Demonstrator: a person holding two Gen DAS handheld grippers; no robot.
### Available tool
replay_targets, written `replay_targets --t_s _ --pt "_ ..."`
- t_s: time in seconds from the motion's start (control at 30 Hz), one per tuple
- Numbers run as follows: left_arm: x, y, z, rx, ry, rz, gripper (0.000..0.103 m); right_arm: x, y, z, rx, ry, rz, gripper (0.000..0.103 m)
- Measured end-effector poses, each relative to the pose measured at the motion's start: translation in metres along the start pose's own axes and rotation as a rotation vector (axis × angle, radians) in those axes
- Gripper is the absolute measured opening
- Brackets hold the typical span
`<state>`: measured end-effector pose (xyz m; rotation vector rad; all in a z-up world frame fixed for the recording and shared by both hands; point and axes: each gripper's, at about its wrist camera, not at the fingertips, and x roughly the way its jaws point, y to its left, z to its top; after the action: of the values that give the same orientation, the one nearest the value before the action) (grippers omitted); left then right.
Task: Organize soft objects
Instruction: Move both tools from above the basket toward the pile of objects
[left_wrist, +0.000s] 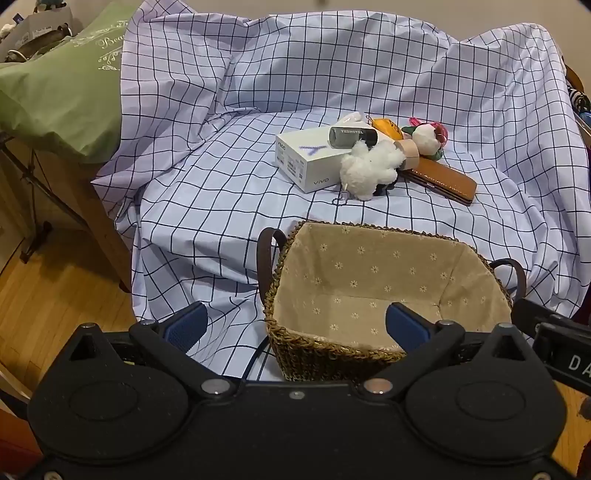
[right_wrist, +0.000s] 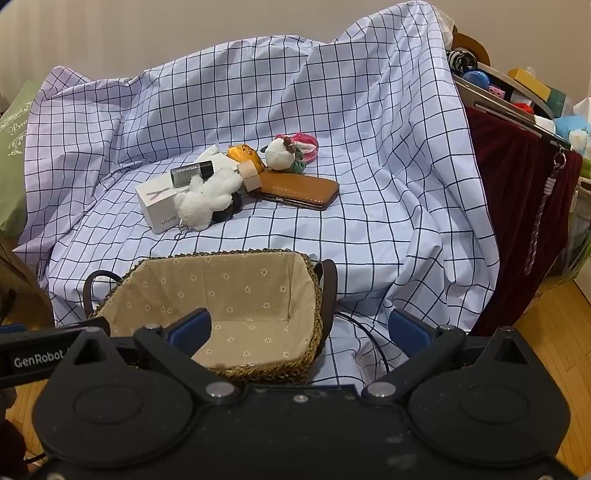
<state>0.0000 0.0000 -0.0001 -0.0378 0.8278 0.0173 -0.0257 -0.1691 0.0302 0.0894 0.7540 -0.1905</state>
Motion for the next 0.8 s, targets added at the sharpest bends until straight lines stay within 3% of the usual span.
replay_targets --t_s 0.8 --pt "0.0013 0.0024 -0.0010 0.006 -0.002 -0.004 0.100 0.0025 0.0009 -0.0018 0.004 0.013 0.000 0.102"
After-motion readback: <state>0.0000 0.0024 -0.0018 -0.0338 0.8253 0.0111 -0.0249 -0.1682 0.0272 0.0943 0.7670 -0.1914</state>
